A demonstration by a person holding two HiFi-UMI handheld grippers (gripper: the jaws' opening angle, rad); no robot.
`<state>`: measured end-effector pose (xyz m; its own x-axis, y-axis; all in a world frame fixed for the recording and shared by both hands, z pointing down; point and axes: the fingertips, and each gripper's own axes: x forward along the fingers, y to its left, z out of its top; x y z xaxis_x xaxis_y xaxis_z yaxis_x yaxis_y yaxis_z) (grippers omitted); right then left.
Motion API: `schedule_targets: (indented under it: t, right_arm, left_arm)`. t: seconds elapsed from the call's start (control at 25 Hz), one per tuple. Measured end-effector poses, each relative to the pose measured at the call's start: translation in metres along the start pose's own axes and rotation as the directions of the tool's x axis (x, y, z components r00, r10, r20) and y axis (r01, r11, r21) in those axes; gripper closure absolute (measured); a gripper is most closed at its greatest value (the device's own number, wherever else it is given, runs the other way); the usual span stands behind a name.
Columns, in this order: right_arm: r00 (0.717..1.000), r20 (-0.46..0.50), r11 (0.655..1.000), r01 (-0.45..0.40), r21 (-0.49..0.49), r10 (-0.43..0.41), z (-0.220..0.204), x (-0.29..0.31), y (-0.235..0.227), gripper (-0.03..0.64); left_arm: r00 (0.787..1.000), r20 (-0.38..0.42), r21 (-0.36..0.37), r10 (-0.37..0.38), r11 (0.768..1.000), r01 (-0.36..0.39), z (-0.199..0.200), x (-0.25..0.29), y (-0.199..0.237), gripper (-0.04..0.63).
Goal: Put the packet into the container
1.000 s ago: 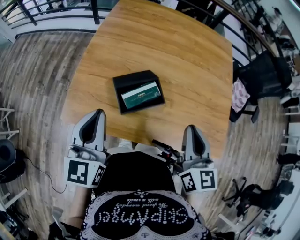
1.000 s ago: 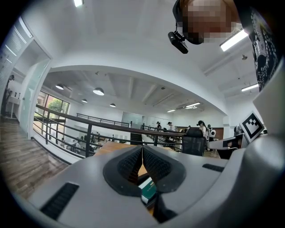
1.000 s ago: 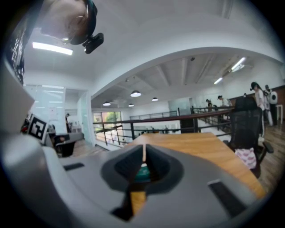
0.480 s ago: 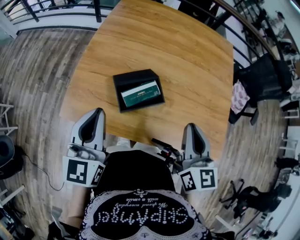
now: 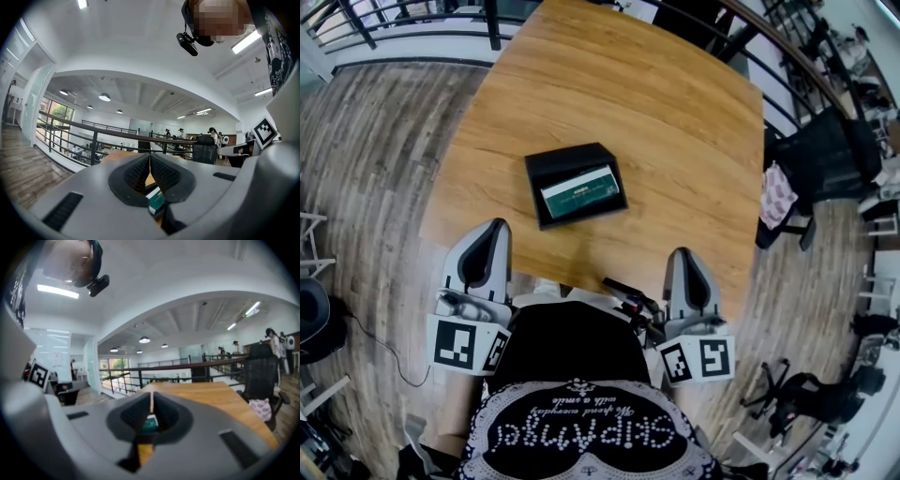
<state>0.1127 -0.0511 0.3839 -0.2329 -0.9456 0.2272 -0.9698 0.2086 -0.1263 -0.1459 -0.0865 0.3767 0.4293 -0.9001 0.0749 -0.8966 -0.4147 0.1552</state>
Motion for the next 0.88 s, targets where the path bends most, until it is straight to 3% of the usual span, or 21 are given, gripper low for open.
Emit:
schedule_targets:
  t: [0.88]
  right_arm:
    - [1.000, 0.018, 1.000, 0.015, -0.020, -0.014, 0.0032, 0.0008, 0.0058, 0.577]
  left_arm:
    - [1.000, 0.007, 0.007, 0.003, 1.000, -0.003, 0.0004, -0.0061, 0.0087, 0.565]
